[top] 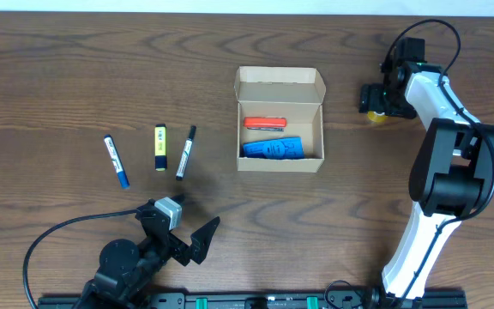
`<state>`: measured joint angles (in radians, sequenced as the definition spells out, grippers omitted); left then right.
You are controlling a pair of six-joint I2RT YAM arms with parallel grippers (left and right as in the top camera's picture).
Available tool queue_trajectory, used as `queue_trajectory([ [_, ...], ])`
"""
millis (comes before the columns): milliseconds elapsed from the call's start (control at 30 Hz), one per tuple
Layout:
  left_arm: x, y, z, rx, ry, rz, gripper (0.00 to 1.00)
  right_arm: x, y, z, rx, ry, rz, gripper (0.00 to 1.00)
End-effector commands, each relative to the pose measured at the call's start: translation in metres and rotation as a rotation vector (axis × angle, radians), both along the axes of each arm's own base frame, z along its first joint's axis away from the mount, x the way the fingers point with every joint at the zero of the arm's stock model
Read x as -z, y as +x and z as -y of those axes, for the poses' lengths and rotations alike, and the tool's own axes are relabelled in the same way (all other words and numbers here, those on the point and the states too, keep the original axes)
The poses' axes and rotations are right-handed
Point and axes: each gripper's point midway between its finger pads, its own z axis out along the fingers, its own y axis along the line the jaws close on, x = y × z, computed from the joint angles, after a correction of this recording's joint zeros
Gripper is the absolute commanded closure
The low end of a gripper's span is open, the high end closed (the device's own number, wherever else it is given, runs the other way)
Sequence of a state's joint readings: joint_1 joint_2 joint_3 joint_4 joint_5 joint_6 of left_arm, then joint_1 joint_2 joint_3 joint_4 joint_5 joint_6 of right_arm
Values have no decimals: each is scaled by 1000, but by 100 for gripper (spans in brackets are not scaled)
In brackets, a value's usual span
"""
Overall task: Pack container
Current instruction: 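Move the right gripper to the yellow tape roll and grasp it, then lift the tape roll with the right gripper and carry it over the box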
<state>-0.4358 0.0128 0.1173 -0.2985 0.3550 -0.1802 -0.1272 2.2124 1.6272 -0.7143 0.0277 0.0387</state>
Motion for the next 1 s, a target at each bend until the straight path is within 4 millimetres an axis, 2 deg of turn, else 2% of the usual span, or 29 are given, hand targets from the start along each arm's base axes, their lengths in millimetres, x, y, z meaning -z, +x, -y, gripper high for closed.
queue_trajectory([
  [0,10,0,0,-5,11,-15,5,9,-1,-8,4,74,-4,12],
  [333,10,0,0,-5,10,-15,5,19,-5,-11,2,97,-33,18],
  [667,10,0,0,-5,10,-15,5,21,-11,-10,19,93,-56,33],
  [967,10,0,0,-5,10,-15,5,20,-12,-11,19,94,-62,40],
])
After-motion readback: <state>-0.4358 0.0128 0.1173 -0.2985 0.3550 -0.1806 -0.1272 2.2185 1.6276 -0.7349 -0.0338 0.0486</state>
